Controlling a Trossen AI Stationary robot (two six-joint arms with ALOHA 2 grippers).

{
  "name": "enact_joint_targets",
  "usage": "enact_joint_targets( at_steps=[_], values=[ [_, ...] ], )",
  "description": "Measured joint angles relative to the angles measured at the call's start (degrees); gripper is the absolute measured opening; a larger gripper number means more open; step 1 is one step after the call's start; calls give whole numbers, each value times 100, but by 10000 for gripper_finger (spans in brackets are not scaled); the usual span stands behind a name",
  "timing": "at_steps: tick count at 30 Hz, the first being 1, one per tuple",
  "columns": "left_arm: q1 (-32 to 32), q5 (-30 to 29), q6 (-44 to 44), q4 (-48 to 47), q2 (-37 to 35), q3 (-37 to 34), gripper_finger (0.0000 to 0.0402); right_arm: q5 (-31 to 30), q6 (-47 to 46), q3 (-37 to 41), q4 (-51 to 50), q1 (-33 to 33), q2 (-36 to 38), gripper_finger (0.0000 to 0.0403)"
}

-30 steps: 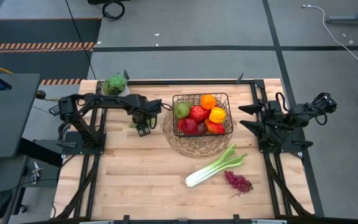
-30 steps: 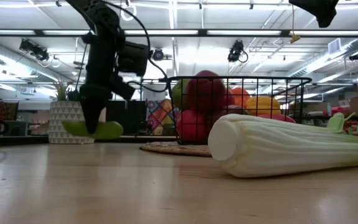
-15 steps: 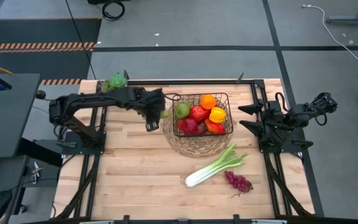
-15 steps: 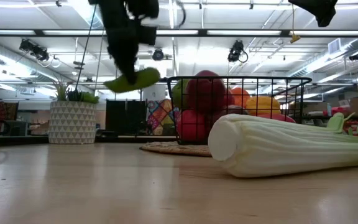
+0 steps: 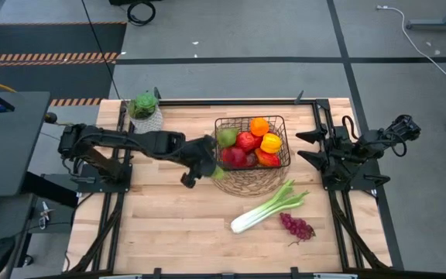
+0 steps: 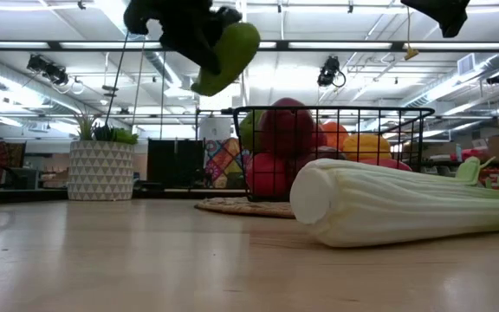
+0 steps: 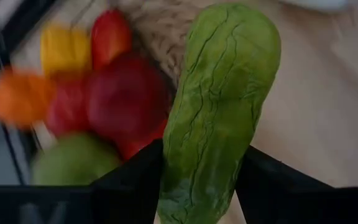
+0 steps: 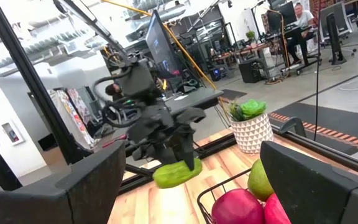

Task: Build produce basket
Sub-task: Put the green cucumber into the black wire basket

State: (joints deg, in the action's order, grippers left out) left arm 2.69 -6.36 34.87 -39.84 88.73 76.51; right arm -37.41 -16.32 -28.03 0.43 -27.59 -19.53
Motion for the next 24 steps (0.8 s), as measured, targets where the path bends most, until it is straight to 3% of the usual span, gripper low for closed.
enact_joint_targets(
  at_steps=[8, 14, 18, 24],
  values=[
    [452, -154, 4012, 339, 0, 0, 176, -2, 0, 0, 9, 0, 2, 376],
    [598, -282, 6084, 726, 0, 0, 176, -2, 0, 0, 10, 0, 2, 376],
    [628, -287, 6429, 910, 0, 0, 178, -2, 0, 1, 9, -1, 2, 376],
    [610, -286, 5922, 930, 0, 0, 188, -2, 0, 0, 4, 0, 2, 376]
  ],
)
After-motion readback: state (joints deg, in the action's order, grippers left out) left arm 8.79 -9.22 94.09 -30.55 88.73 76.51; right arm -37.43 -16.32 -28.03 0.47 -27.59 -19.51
